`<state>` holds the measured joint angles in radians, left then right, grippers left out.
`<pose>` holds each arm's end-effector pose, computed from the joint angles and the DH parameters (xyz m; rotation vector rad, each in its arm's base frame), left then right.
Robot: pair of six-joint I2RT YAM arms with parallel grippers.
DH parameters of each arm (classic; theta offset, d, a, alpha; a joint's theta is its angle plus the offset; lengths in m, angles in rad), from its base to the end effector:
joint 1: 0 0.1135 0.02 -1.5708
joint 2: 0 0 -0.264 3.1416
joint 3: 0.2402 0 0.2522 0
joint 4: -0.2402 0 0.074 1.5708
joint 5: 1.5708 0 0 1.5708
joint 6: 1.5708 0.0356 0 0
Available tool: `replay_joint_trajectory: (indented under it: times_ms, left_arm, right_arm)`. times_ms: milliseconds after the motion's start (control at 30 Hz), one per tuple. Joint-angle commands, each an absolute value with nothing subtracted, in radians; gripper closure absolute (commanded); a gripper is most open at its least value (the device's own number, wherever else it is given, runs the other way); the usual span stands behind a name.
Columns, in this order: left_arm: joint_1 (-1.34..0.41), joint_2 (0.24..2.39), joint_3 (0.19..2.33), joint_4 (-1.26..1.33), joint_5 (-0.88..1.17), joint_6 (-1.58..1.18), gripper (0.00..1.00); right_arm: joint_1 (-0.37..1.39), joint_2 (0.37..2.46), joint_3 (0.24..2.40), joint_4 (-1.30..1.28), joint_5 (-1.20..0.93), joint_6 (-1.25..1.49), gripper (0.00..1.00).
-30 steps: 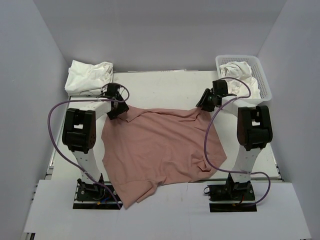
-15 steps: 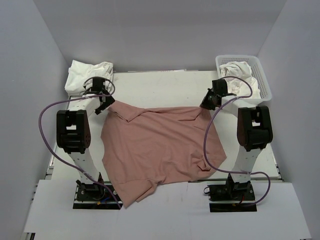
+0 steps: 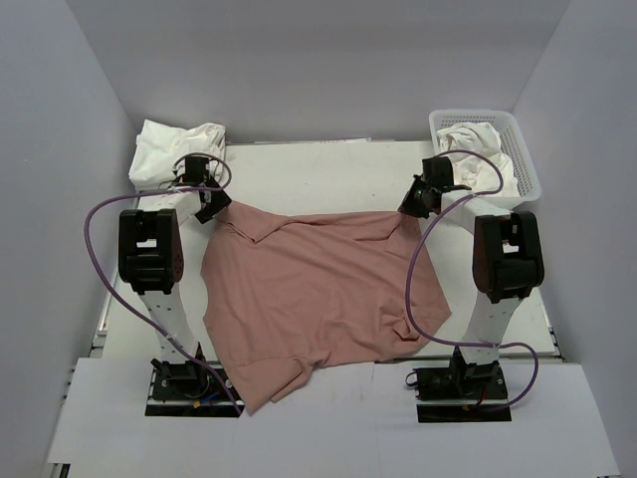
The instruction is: Fold and stack the t-shirts
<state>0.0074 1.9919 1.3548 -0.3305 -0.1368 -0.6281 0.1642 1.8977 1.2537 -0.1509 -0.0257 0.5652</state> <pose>0.4224 0.0080 0.1670 -0.8403 2.3828 -0.0752 0.4077 0.0685 0.1862 0.4654 2.3530 0.3784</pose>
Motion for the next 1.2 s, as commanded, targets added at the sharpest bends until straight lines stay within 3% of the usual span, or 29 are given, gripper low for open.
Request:
replay_joint_trajectory:
  times_ms: [0, 167, 267, 433, 500, 533, 900, 1167]
  left_arm:
    - [0.006, 1.983, 1.342, -0.314, -0.141, -0.617, 0.34]
    - [0.006, 2.003, 1.342, -0.298, -0.114, -0.603, 0.42]
    - [0.006, 2.003, 1.333, -0.275, -0.065, -0.568, 0.54]
    - [-0.003, 2.045, 1.344, -0.285, -0.045, -0.558, 0.57]
    - [-0.003, 2.045, 1.344, -0.276, -0.014, -0.558, 0.75]
    - [-0.003, 2.045, 1.335, -0.276, -0.014, -0.558, 1.00]
    - [-0.003, 1.861, 1.537, -0.342, -0.015, -0.512, 1.00]
    - [-0.003, 1.444, 1.447, -0.262, -0.061, -0.494, 1.00]
  right_arm:
    - [0.164, 1.862, 1.264, -0.141, -0.012, 0.551, 1.00]
    - [0.164, 1.861, 1.264, -0.149, -0.006, 0.549, 1.00]
    - [0.161, 1.862, 1.261, -0.146, -0.005, 0.551, 1.00]
    - [0.160, 1.859, 1.259, -0.150, -0.005, 0.555, 1.00]
    - [0.161, 1.861, 1.261, -0.149, -0.005, 0.551, 1.00]
    - [0.161, 1.861, 1.262, -0.152, -0.005, 0.551, 1.00]
    - [0.163, 1.746, 1.342, -0.196, 0.095, 0.462, 1.00]
    - [0.164, 1.439, 1.281, -0.195, 0.155, 0.440, 1.00]
